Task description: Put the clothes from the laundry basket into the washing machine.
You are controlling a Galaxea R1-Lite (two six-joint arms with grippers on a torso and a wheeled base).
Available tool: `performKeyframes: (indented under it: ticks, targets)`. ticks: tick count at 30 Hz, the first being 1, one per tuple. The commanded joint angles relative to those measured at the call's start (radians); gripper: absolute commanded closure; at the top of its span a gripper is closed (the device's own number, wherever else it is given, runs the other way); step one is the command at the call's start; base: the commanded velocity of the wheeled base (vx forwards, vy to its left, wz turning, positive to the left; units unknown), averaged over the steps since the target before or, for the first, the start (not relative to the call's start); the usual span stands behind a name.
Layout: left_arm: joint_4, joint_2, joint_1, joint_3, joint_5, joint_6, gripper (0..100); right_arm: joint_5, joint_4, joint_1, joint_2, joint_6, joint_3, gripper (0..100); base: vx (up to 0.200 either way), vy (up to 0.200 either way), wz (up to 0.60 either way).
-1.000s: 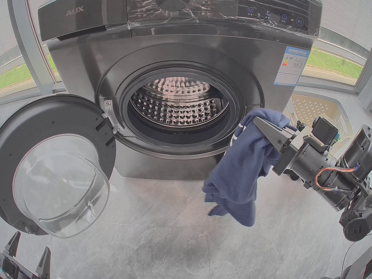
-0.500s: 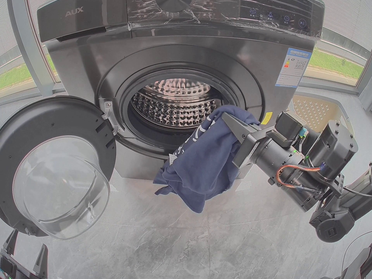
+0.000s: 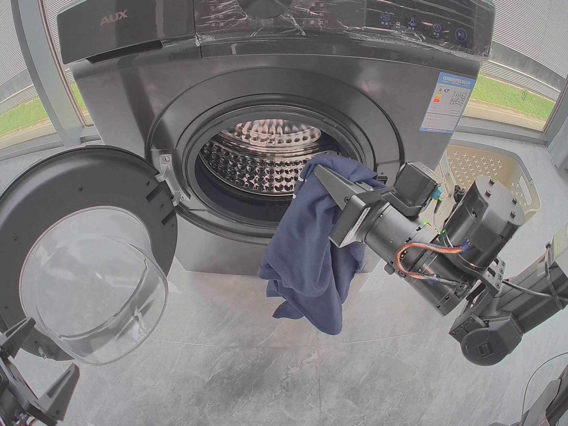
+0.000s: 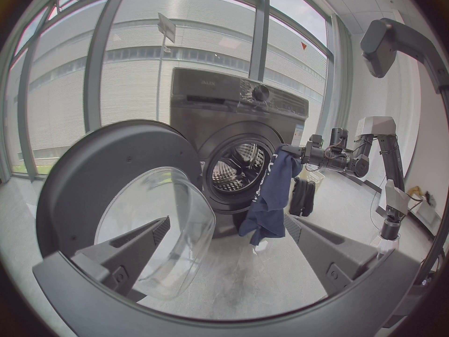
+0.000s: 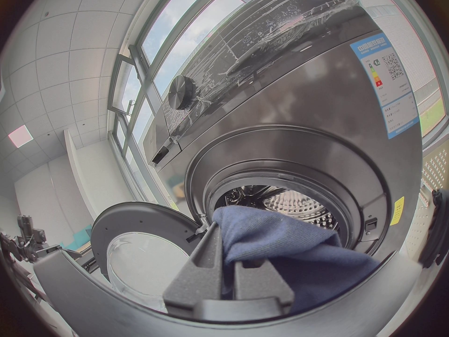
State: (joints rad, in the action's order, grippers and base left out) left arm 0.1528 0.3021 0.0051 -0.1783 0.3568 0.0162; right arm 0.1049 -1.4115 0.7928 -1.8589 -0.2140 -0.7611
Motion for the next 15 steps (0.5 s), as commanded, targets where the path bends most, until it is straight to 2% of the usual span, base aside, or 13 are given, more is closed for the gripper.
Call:
performKeyframes:
  ticks: [1, 7, 15]
  targets:
    - [0.18, 0.413, -0.071, -0.007, 0.093, 0.064, 0, -0.016, 0.005, 0.005, -0.045, -0.022, -0.083, 100, 0.0, 0.0, 0.0]
    - [0.269, 0.615, -0.249, -0.017, 0.093, 0.053, 0, -0.014, 0.022, 0.008, -0.043, -0.022, -0.112, 100, 0.0, 0.0, 0.0]
    - [0.436, 0.887, -0.335, -0.075, 0.09, 0.051, 0, -0.014, 0.02, 0.01, -0.043, -0.022, -0.11, 100, 0.0, 0.0, 0.0]
